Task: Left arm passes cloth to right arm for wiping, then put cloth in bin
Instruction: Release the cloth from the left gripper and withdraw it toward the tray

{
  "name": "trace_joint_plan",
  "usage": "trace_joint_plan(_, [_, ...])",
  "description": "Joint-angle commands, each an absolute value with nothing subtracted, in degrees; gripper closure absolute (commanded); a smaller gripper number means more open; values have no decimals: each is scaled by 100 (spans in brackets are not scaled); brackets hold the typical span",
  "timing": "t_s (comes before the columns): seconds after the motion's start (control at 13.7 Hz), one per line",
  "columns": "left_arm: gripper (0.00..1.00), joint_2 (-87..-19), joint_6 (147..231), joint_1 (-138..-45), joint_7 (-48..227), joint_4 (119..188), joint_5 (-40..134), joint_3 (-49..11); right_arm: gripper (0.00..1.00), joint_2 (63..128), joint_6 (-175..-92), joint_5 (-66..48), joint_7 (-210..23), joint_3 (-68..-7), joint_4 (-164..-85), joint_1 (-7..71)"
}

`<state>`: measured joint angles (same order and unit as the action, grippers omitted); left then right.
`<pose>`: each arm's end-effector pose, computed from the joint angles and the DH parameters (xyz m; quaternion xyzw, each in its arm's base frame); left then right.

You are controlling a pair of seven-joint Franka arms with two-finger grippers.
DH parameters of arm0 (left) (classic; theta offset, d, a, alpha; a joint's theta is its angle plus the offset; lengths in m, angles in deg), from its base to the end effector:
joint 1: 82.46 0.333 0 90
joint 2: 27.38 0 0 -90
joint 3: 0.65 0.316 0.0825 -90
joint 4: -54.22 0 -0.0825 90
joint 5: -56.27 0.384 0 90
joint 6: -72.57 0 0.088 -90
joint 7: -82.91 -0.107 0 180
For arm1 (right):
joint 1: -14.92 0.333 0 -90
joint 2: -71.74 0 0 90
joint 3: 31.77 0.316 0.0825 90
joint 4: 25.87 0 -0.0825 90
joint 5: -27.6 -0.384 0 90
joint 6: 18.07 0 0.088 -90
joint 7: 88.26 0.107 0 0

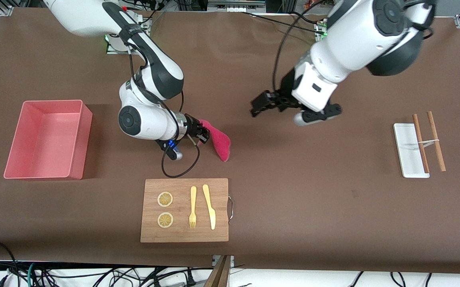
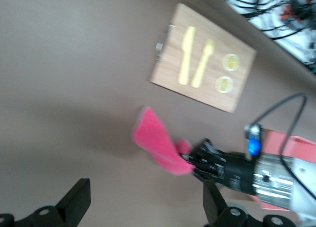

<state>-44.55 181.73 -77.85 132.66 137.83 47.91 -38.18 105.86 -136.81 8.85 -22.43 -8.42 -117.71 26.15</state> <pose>0.5740 -0.3168 0.5649 0.9653 0.1799 -0.0284 0.1870 0.5733 0.3701 0.3057 -0.8957 0.3648 0.2205 0.1263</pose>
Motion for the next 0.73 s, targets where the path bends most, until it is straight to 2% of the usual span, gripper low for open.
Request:
trace_joint_plan(0.0, [0, -4338, 17594, -7465, 12661, 13816, 5544, -3818, 100, 10452, -13471, 1133, -2558, -848, -12193, 2529])
trace_joint_plan(0.15, [0, -4373, 17436, -6992, 11995, 13816, 5899, -3818, 100, 10434, -13138, 1151, -3101, -1154, -12290, 2468])
trace_joint_plan(0.44, [0, -4382, 16593, -6112, 10027, 13824, 5908, -3818, 100, 10434, -12549, 1677, -4156, -1883, -12449, 2450])
trace_joint_plan(0.66, [0, -4303, 16047, -5847, 9277, 13798, 6065, -3818, 100, 10426, -12162, 1836, -5464, -2691, -12449, 2441])
